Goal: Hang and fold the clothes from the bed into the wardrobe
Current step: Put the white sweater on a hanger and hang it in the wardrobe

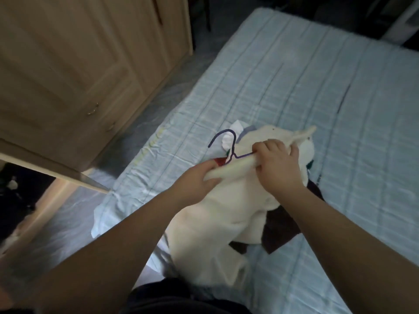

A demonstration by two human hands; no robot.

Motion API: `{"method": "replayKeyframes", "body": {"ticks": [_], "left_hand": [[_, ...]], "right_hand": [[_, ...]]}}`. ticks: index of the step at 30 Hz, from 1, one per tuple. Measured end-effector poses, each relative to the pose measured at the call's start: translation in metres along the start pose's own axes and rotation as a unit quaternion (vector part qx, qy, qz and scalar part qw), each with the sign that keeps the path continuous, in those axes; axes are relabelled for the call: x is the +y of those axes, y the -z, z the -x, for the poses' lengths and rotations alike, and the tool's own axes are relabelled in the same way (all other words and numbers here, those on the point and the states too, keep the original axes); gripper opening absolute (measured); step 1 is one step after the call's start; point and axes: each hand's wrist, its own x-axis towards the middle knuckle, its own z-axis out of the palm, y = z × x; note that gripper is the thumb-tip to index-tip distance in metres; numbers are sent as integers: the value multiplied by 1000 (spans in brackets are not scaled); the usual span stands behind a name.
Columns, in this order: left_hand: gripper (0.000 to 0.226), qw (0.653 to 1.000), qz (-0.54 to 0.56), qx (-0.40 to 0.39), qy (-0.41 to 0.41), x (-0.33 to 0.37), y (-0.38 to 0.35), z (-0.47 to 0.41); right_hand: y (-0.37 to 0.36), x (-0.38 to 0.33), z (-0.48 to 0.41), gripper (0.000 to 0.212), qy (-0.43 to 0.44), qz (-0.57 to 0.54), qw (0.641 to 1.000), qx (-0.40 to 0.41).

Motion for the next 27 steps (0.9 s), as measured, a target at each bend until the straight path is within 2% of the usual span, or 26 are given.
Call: {"method": "replayKeyframes", "body": {"ticks": [4, 7, 12, 15, 19, 23, 27], "left_hand": [[14, 998, -8, 59, -38, 19, 47, 20], [14, 993, 3, 90, -81, 34, 80, 38], [17, 979, -15, 123, -159, 64, 133, 75], [16, 969, -21, 134, -204, 86, 159, 99], [16, 956, -48, 149, -247, 125, 188, 122], [18, 952, -123, 106, -260, 159, 198, 137], [17, 953, -147, 92, -247, 162, 183, 149]], "right_hand": [[41, -26, 24, 67, -22, 4, 998, 56], [70, -41, 41, 75, -56, -41, 993, 94], [120, -71, 66, 65, -118, -151, 970, 149], [142, -99, 85, 60, -110, -171, 962, 181], [163, -128, 110, 60, -120, -200, 955, 181], [183, -130, 122, 61, -113, -226, 948, 191], [176, -113, 124, 60, -130, -249, 952, 117]]}}
